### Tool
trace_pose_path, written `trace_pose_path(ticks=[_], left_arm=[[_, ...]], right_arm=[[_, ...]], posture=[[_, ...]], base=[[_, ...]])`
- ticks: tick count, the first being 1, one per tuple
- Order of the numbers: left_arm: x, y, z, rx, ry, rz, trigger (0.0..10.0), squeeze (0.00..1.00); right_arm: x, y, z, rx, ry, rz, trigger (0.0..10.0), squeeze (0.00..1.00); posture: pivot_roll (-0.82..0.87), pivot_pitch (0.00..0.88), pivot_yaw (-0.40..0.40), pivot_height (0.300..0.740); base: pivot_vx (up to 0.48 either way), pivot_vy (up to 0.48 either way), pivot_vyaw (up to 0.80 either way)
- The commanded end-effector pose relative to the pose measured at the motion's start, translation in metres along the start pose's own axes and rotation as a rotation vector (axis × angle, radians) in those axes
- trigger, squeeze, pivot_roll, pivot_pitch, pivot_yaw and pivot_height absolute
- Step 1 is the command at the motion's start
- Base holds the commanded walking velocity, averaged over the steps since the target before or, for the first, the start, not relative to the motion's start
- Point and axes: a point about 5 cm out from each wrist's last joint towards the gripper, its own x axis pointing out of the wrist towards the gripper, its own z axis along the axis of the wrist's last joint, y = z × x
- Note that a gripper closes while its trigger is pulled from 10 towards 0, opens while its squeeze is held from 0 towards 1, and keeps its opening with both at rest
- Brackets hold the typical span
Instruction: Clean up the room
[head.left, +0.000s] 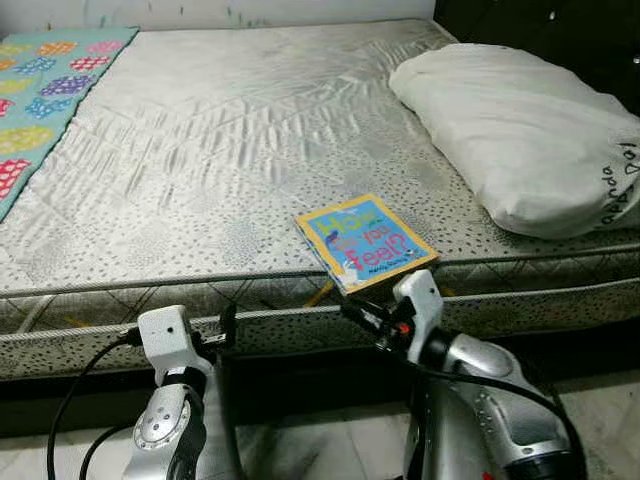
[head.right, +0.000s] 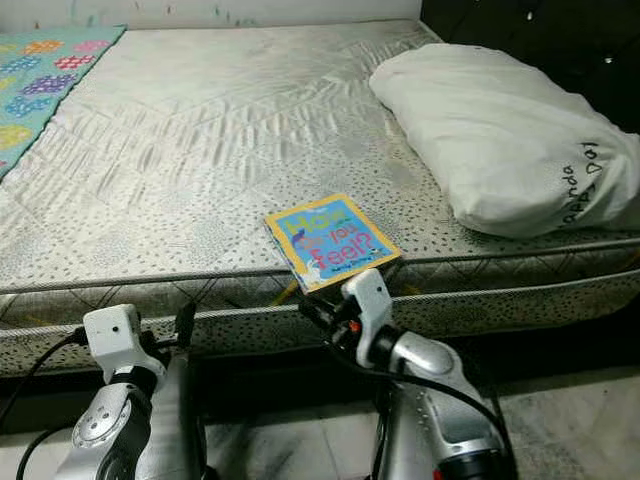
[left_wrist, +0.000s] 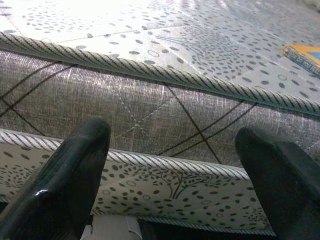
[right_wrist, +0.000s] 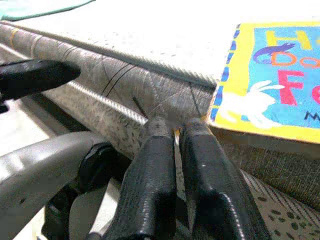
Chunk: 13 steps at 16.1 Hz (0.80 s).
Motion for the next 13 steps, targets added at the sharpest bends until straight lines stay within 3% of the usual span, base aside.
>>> trace_pose_path(ticks=[1,8,13], left_arm=[[0.001,-0.001,0.001,0.005,0.003,-0.006,10.0,0.00],[0.001,-0.002,0.000,-0.005,0.006,0.000,10.0,0.00],[0.001,-0.002,0.001,-0.006,0.005,0.000,10.0,0.00]], right_arm=[[0.000,0.000,0.004,-0.021,-0.016,-0.016,0.0,0.00],[0.011,-0.004,0.008,-0.136,-0.017,-0.076,0.0,0.00],[0.015,0.000,0.005,-0.152,-0.013,-0.066,0.0,0.00]], posture=[[0.01,0.000,0.011,0.417],[0.01,0.000,0.004,0.417],[0.01,0.000,0.003,0.417]], base=[[0.000,0.000,0.00],[0.000,0.000,0.00],[0.000,0.000,0.00]])
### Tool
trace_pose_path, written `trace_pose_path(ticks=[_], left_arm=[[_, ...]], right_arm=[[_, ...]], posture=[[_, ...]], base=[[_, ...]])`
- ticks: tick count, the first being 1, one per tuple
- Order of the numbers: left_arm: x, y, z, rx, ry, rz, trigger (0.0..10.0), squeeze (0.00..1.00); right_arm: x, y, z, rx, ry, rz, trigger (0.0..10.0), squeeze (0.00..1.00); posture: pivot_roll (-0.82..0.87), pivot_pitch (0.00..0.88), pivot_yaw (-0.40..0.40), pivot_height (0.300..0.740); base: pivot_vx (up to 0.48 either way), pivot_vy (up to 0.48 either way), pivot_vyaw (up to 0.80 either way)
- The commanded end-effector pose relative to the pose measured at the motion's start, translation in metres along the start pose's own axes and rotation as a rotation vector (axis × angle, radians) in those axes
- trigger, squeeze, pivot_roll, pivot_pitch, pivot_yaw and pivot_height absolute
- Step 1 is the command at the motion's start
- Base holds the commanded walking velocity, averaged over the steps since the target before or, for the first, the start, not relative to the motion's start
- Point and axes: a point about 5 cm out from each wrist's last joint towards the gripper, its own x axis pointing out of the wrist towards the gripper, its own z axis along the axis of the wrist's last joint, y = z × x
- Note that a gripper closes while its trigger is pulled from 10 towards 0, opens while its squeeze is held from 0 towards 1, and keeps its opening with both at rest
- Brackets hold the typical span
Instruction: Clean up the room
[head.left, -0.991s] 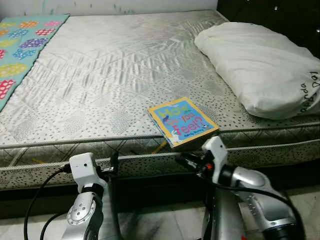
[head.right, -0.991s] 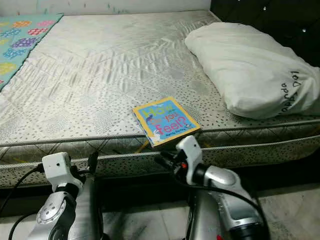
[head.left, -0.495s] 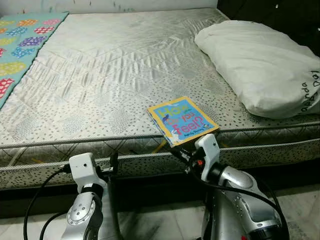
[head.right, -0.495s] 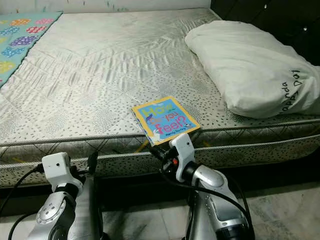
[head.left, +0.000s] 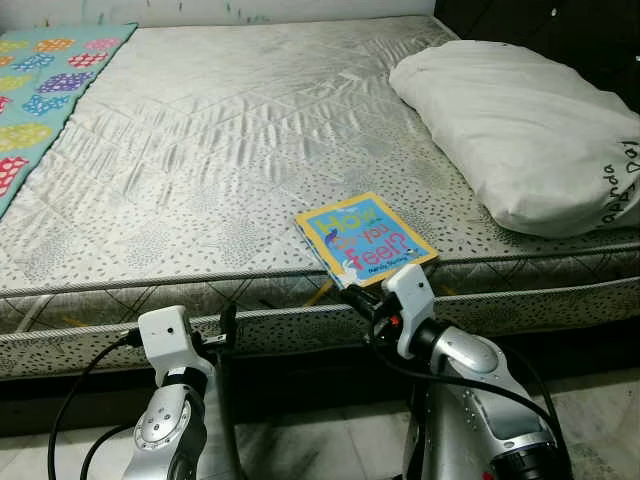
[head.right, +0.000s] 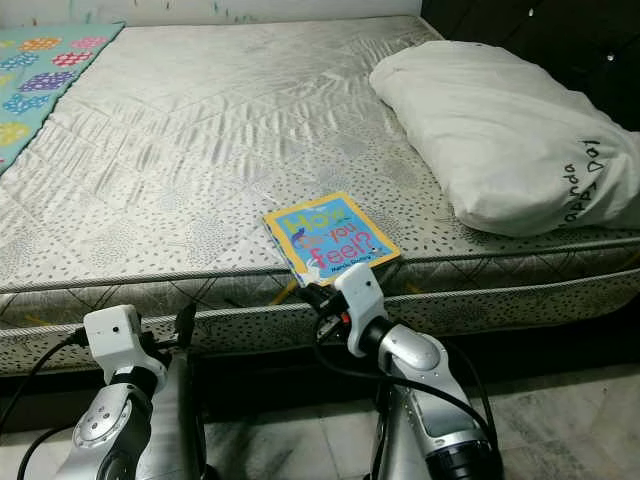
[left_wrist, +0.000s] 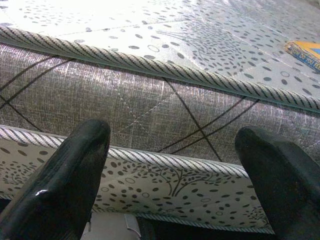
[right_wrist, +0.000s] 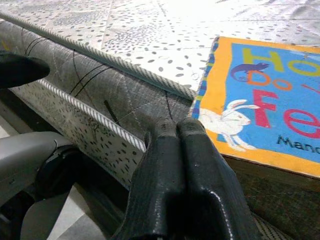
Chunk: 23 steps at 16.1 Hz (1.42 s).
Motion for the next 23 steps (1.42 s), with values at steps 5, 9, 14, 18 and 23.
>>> trace_pose_path(ticks=[5,9,14,18,23], left_arm=[[0.0013,-0.0013,0.0012,0.002,0.001,-0.003,10.0,0.00],[0.0013,-0.0013,0.0012,0.002,0.001,-0.003,10.0,0.00],[0.0013,-0.0013,0.0012,0.002,0.001,-0.003,10.0,0.00],[0.0013,-0.0013,0.0012,0.002,0.001,-0.003,10.0,0.00],[0.0013,-0.0013,0.0012,0.002,0.001,-0.003,10.0,0.00]], right_arm=[[0.0051,0.0029,0.0032,-0.013,-0.015,0.003,0.0,0.00],[0.0051,0.0029,0.0032,-0.013,-0.015,0.003,0.0,0.00],[0.0051,0.0029,0.0032,-0.013,-0.015,0.003,0.0,0.00],[0.0051,0.0029,0.0032,-0.013,-0.015,0.003,0.0,0.00],[0.0051,0.0029,0.0032,-0.013,-0.015,0.003,0.0,0.00]], posture=[[0.01,0.000,0.003,0.417],[0.01,0.000,0.003,0.417],[0.01,0.000,0.003,0.417],[0.01,0.000,0.003,0.417],[0.01,0.000,0.003,0.417]], base=[[0.000,0.000,0.00],[0.000,0.000,0.00],[0.000,0.000,0.00],[0.000,0.000,0.00],[0.000,0.000,0.00]])
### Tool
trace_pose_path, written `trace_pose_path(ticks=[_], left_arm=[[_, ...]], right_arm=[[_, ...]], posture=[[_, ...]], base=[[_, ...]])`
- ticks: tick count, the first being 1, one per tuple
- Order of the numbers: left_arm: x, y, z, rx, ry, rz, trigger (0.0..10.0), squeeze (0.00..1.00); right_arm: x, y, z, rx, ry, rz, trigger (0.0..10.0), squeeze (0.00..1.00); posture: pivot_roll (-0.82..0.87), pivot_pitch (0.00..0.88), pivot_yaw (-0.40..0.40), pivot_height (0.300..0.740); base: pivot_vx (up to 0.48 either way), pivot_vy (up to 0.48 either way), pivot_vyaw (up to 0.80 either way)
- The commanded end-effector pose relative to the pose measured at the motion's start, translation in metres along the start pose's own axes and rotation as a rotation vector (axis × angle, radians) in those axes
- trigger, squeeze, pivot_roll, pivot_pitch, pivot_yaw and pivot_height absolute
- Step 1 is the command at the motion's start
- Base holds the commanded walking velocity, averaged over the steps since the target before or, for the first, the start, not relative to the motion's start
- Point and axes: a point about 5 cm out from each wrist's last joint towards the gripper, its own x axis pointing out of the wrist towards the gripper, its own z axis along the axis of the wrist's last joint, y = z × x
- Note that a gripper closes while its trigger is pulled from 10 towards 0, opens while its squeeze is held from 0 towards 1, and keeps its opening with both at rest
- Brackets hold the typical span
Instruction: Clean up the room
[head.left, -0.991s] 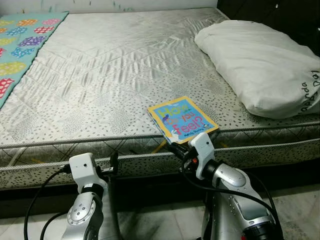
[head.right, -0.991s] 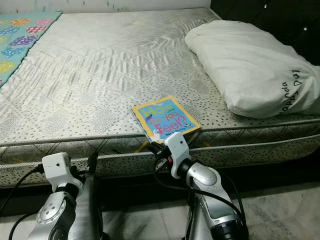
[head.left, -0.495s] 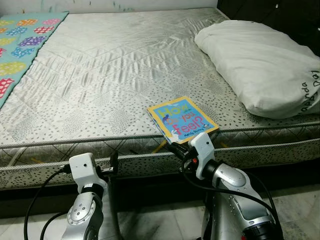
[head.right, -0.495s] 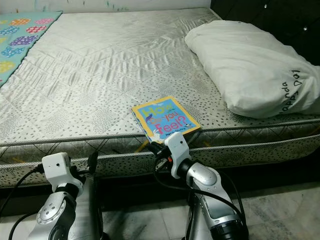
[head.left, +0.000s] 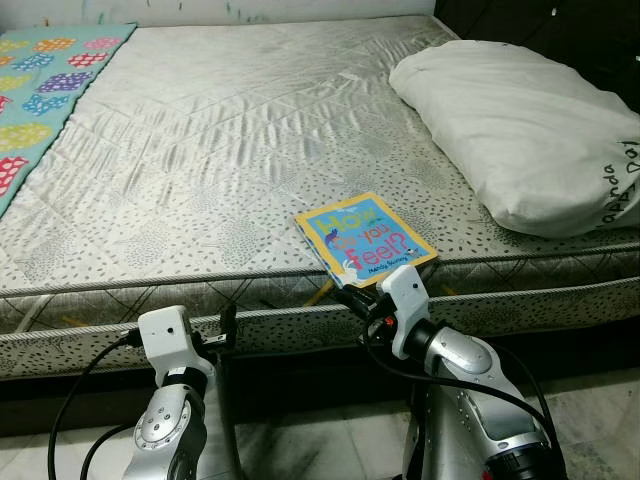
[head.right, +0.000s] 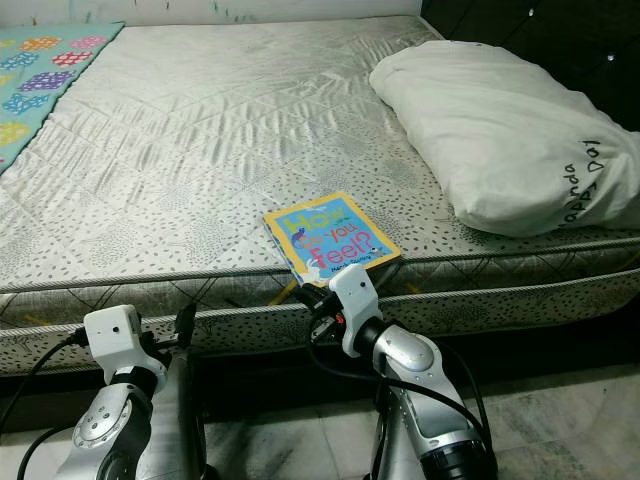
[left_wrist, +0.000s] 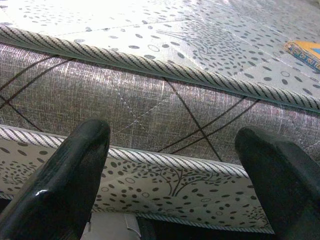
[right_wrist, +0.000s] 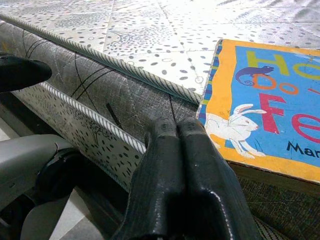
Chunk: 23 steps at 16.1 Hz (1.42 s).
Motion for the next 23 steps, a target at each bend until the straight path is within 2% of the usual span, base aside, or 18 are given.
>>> trace_pose_path(ticks=[1,11,13,16,21,23], left_arm=[[0.001,-0.001,0.001,0.002,0.001,-0.002,10.0,0.00],[0.001,-0.001,0.001,0.002,0.001,-0.002,10.0,0.00],[0.001,-0.002,0.001,0.008,0.002,-0.005,10.0,0.00],[0.001,-0.002,0.001,0.010,0.001,-0.007,10.0,0.00],[0.001,-0.002,0.002,0.011,-0.004,-0.004,10.0,0.00],[0.001,-0.002,0.002,0.011,-0.003,-0.005,10.0,0.00]], right_arm=[[0.002,0.000,0.003,-0.011,-0.006,0.007,0.0,0.00],[0.002,0.000,0.003,-0.011,-0.006,0.007,0.0,0.00],[0.010,0.005,-0.011,-0.192,0.087,-0.061,0.0,0.00],[0.011,0.006,-0.015,-0.248,0.115,-0.066,0.0,0.00],[0.016,0.004,-0.012,-0.252,0.083,-0.097,0.0,0.00],[0.021,0.007,-0.005,-0.215,0.036,-0.104,0.0,0.00]], posture=[[0.01,0.000,0.003,0.417],[0.01,0.000,0.003,0.417],[0.02,0.000,0.005,0.417],[0.02,0.000,0.005,0.417],[0.02,0.000,0.004,0.417],[0.02,0.000,0.004,0.417]], base=[[0.000,0.000,0.00],[0.000,0.000,0.00],[0.000,0.000,0.00],[0.000,0.000,0.00],[0.000,0.000,0.00],[0.000,0.000,0.00]])
